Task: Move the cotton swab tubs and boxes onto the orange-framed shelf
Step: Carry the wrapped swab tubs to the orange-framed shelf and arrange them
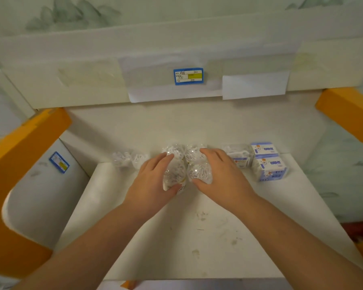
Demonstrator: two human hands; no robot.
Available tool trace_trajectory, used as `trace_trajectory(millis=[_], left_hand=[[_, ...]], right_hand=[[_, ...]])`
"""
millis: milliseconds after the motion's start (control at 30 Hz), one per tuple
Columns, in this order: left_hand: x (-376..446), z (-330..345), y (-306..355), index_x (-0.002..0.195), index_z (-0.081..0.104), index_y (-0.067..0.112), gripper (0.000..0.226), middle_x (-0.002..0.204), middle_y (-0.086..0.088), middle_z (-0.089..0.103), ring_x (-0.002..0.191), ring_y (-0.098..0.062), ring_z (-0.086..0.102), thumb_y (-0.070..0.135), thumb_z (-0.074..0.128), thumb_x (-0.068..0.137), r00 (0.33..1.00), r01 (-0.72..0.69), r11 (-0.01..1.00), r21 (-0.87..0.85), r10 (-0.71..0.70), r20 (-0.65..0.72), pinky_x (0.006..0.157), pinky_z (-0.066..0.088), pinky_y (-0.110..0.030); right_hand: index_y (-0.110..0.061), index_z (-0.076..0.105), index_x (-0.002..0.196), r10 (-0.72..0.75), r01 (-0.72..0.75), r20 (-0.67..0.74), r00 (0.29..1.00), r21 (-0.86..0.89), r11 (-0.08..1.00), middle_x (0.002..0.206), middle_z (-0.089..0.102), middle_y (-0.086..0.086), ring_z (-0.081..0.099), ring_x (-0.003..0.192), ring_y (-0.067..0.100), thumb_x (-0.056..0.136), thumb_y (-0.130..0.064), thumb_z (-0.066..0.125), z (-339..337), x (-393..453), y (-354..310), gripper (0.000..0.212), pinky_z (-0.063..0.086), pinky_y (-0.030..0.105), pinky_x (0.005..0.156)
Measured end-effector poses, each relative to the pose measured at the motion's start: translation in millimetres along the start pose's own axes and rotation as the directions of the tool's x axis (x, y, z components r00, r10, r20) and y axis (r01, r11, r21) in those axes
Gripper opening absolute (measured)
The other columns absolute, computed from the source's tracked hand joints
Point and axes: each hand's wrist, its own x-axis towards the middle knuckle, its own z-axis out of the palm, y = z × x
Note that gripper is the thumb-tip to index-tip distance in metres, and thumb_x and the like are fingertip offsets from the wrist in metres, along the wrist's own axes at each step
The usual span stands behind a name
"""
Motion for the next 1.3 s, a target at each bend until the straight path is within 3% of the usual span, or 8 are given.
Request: trace_trajectory(millis=[100,233,333,600,733,900,1067,1300], left_hand=[[-5,-15,2,0.143,0.039,0.027,0.077,0.143,0.008,0.04,0.133,-0.015,0.035,0.043,0.073,0.075,0.999,-0.003,1.0,0.028,0.004,-0.044,0.108,0.034,-0.031],[-18,-42,5,0.142,0.04,0.025,0.074,0.14,0.009,0.042,0.131,-0.012,0.034,0.041,0.073,0.077,0.995,0.032,0.994,0.109,-0.021,-0.101,0.106,0.023,-0.019],[-32,-61,4,0.142,0.04,0.025,0.074,0.14,0.01,0.042,0.131,-0.012,0.033,0.04,0.073,0.077,0.989,0.083,0.985,0.154,-0.062,-0.134,0.106,0.022,-0.019],[-78,-105,-21,0.141,0.039,0.026,0.073,0.139,0.011,0.041,0.128,-0.01,0.035,0.045,0.069,0.078,0.968,0.221,0.95,0.221,-0.186,-0.167,0.101,0.027,-0.02],[-104,-135,-30,0.141,0.04,0.028,0.068,0.14,0.014,0.04,0.129,-0.007,0.033,0.049,0.064,0.081,0.976,0.177,0.962,0.209,-0.143,-0.166,0.105,0.032,-0.024],[-138,-184,-44,0.138,0.044,0.027,0.065,0.138,0.013,0.044,0.129,-0.007,0.036,0.048,0.064,0.08,0.969,0.111,0.974,0.196,-0.062,-0.24,0.102,0.026,-0.019],[-181,-236,-91,0.134,0.051,0.022,0.06,0.134,0.009,0.047,0.125,-0.011,0.041,0.039,0.07,0.079,0.951,0.071,0.99,0.124,-0.029,-0.308,0.102,0.028,-0.018],[-242,-286,-189,0.141,0.041,0.028,0.066,0.138,0.014,0.039,0.13,-0.007,0.032,0.043,0.066,0.081,0.956,0.182,0.977,0.112,-0.15,-0.252,0.103,0.025,-0.021]], right_hand=[[-0.028,0.038,0.143,-0.056,0.057,-0.035,0.998,0.005,0.998,0.14,0.039,-0.009,0.039,0.13,0.014,0.083,-0.04,0.069,-10,0,-9,0.068,0.032,0.021,0.102],[-0.028,0.044,0.138,-0.101,0.103,-0.055,0.993,0.024,0.994,0.136,0.042,-0.01,0.041,0.126,0.013,0.083,-0.035,0.069,-16,1,-28,0.061,0.031,0.019,0.1],[-0.027,0.05,0.132,-0.121,0.128,-0.08,0.989,0.087,0.988,0.13,0.048,-0.01,0.045,0.12,0.013,0.082,-0.031,0.072,-10,2,-46,0.055,0.029,0.016,0.097],[-0.029,0.055,0.126,-0.181,0.189,-0.057,0.982,0.175,0.966,0.123,0.053,-0.014,0.05,0.114,0.008,0.079,-0.034,0.072,16,-2,-103,0.05,0.037,0.02,0.098],[-0.031,0.055,0.125,-0.192,0.199,-0.055,0.98,0.165,0.966,0.121,0.054,-0.016,0.052,0.112,0.006,0.081,-0.037,0.07,22,-10,-138,0.046,0.042,0.026,0.099],[-0.031,0.056,0.125,-0.204,0.21,-0.063,0.977,0.115,0.971,0.117,0.055,-0.018,0.052,0.109,0.002,0.082,-0.04,0.069,30,-23,-197,0.045,0.046,0.026,0.095],[-0.032,0.054,0.128,-0.225,0.229,-0.066,0.972,0.072,0.971,0.12,0.054,-0.018,0.05,0.111,-0.001,0.085,-0.04,0.067,45,-42,-270,0.046,0.044,0.022,0.097],[-0.034,0.051,0.131,-0.271,0.275,-0.075,0.96,0.045,0.96,0.121,0.051,-0.021,0.048,0.111,-0.003,0.086,-0.041,0.066,81,-60,-369,0.048,0.044,0.024,0.099]])
